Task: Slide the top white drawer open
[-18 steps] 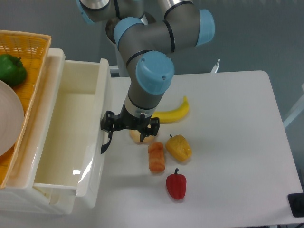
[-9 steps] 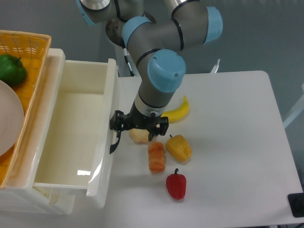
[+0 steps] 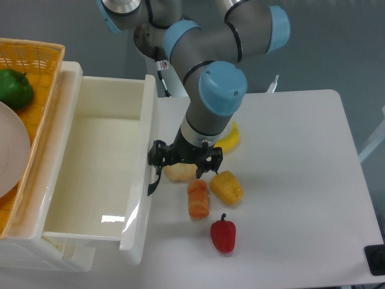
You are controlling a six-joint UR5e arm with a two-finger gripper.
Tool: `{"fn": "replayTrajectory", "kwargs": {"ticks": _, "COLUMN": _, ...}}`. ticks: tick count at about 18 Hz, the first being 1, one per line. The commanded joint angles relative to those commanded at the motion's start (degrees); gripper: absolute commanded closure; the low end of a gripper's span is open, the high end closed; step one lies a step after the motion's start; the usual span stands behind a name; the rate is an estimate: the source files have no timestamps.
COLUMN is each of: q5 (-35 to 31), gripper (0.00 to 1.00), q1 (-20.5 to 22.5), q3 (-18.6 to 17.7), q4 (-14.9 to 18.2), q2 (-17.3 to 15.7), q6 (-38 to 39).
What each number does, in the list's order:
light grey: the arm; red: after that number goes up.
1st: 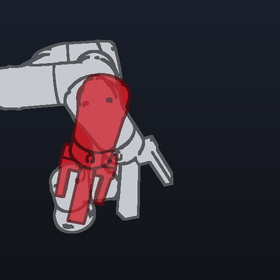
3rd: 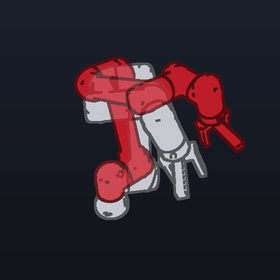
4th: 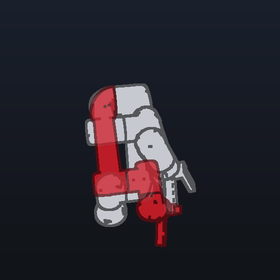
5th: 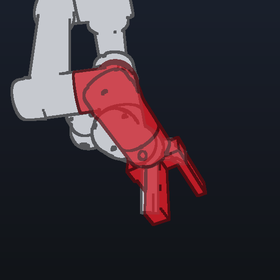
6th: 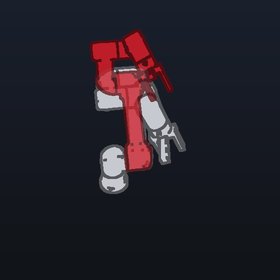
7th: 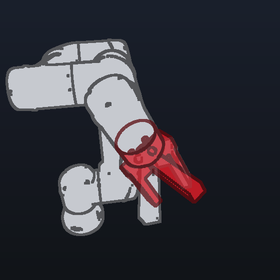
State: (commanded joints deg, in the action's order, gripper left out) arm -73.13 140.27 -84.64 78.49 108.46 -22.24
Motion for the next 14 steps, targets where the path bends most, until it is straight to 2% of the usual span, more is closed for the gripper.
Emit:
{"fn": "replayTrajectory", "kwargs": {"ticks": 7, "q5": 0.3, "gripper": 0.00, "q1": 0.0, "q3": -0.1, "q4": 0.2, "q2": -0.1, "q6": 0.2}}
{"fn": "replayTrajectory", "kwargs": {"ticks": 14, "q5": 3.6, "gripper": 0.00, "q1": 0.7, "q3": -0.3, "q4": 0.4, "q2": 0.0, "q6": 0.2}}
